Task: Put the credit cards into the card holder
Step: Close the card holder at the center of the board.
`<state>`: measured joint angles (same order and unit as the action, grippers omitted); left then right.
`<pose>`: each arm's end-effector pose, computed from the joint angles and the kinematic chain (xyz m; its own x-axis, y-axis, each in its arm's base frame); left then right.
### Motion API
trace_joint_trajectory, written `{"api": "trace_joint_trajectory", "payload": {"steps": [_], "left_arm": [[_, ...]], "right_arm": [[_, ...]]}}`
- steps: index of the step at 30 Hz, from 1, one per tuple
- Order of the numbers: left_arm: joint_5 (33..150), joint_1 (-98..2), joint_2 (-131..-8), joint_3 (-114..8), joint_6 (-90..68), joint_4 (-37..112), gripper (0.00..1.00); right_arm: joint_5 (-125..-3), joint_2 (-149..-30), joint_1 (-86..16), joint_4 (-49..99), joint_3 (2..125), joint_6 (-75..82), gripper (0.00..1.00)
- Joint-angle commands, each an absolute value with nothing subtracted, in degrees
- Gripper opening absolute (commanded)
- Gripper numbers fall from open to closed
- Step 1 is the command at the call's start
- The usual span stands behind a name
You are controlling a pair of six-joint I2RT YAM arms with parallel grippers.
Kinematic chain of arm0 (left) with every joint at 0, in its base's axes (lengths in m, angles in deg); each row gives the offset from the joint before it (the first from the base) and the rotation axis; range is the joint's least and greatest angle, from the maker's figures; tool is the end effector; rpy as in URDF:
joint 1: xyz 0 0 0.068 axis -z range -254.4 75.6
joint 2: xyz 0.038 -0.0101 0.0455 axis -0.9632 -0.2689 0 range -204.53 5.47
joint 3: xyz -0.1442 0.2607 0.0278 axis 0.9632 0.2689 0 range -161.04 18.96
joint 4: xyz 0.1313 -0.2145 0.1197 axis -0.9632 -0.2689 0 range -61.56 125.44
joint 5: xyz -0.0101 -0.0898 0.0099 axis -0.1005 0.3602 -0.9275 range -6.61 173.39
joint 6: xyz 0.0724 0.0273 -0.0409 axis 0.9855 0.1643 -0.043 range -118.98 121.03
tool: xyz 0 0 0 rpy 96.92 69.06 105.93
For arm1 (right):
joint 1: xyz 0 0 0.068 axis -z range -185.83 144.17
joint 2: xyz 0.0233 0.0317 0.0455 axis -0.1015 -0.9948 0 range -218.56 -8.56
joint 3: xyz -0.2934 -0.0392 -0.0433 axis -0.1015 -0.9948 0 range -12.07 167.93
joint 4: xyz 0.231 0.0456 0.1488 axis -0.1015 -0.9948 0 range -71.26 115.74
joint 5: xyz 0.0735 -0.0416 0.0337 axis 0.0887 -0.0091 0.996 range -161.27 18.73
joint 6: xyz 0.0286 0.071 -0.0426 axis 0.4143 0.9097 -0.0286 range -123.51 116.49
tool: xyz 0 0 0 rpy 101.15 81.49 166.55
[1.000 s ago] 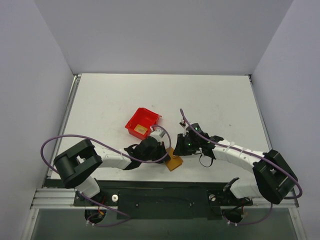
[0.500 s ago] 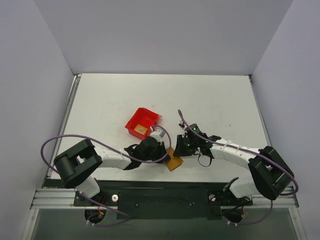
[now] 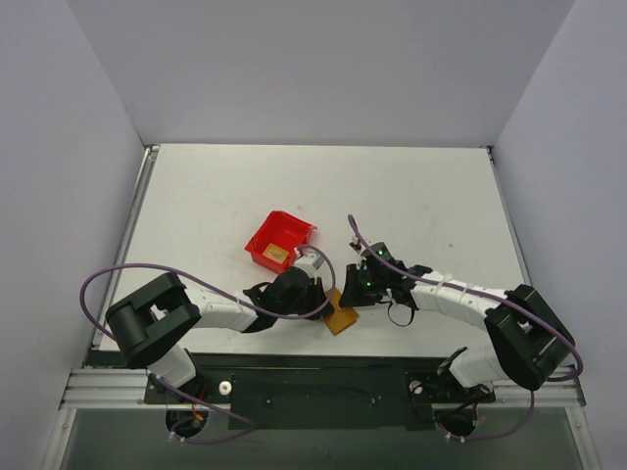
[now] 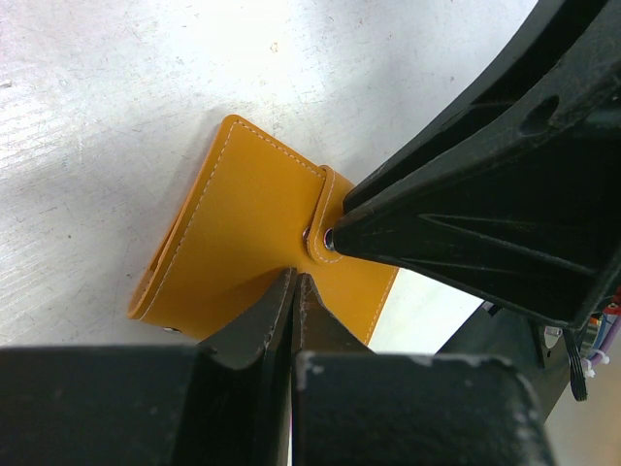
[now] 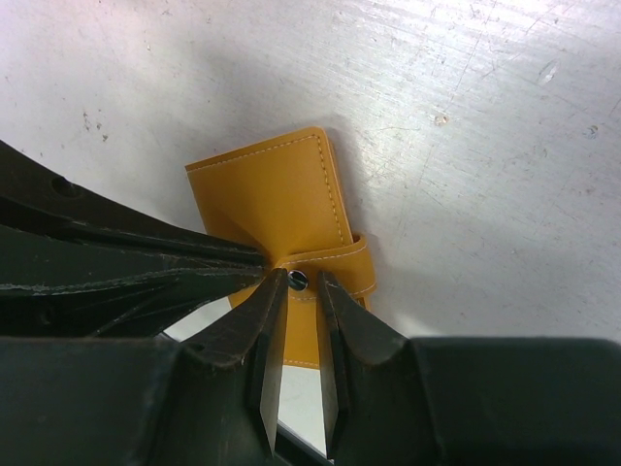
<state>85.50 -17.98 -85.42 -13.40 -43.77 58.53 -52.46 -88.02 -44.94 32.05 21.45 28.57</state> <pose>0.1837 -0.2819 0.1237 -0.8259 -0.0289 -0.5630 0.3766 0.7149 -0.5891 0.2219 0.2127 0.1581 -0.8388 -0.0342 -0.5433 -0.4064 0.7032 0.5833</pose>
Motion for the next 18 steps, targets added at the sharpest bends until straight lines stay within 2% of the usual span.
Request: {"api": "trace_joint_trajectory", "payload": {"steps": [1, 18], "left_arm": [[85.33, -17.89, -87.87, -13.21, -43.27, 53.81, 0.02], [85.41, -17.89, -88.04, -13.04, -43.27, 54.07, 0.02]], "right_arm": [[-51.59, -88.36, -45.29, 32.86, 22.39, 28.22, 0.15], [-51.58, -90.82, -46.08, 32.25, 23.26, 27.87, 0.14]]}}
